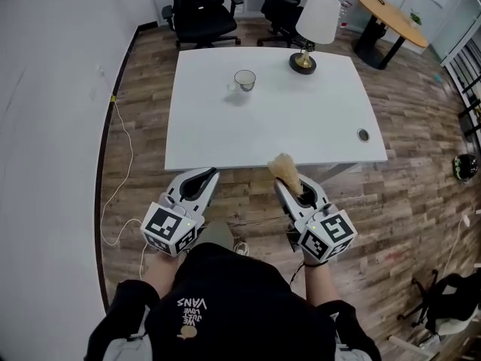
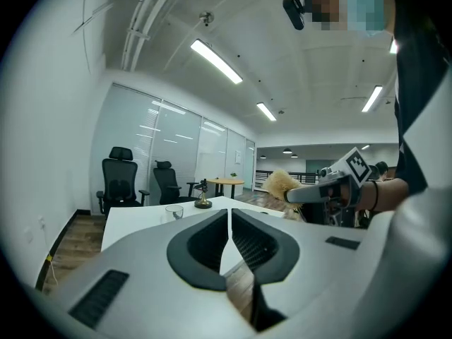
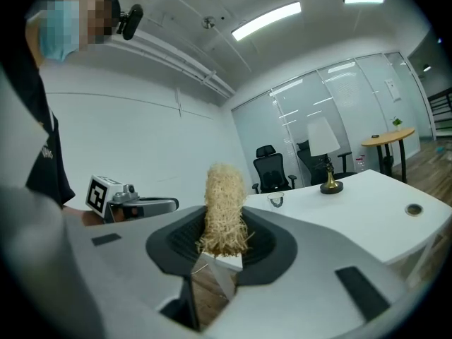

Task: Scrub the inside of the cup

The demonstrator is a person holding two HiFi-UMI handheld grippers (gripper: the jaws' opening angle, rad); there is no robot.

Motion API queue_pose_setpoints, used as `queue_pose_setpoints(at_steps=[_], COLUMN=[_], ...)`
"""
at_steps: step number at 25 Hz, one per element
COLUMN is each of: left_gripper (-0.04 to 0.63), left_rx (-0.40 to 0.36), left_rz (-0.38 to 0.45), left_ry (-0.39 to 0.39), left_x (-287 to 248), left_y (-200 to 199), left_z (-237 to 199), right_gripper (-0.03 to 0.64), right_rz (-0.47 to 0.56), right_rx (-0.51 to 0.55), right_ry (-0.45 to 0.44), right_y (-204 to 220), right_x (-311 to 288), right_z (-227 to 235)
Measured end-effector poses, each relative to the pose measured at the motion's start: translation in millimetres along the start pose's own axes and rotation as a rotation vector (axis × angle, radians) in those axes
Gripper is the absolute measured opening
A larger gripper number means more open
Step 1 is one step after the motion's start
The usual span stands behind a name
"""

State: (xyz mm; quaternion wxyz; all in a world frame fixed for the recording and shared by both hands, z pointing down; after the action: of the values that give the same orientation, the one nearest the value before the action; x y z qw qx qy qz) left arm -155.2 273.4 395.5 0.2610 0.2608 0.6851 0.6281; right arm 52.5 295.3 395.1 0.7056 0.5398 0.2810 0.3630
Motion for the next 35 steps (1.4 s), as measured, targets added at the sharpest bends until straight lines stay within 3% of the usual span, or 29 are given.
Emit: queue_pose_setpoints(at_steps=[6,17,29,35], left_gripper=[0.025,0.025,0.025,0.025], left_rx=[-0.006,-0.016,-0.004,0.016], left_rz=[-0.002,0.005,-0.012,-0.019], left_ry=[-0.010,0.068,0.134,0.110], left_x=[-27,-113,-164,-180], left_y=[3,-7,-5,4], left_z=[-22,-90,-151,-170], right_gripper=[0.110,0.110,0.110,0.110], right_rz=[-0.007,-0.013,-0.019,-0.039], right_rx=[-0.036,-0.035,-0.039,-0.045], right_ry=[-0.004,0.051,0.101,0.114], right_y=[2,-20,-26,-23], right_x=[-22,-100,-162,-175], right_z=[25,78,111,123])
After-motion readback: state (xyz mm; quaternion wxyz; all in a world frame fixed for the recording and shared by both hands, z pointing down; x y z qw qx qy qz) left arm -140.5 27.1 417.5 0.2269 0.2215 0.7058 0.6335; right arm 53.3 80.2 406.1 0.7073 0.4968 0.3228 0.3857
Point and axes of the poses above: the fingertips, and each gripper's own axes: x backward along the fingers, z to its right, y out of its underside, the point moved 5 cm from there along x, backward along the fingers, and after that the axes turned 8 degrees about z, right-handed, at the moved point
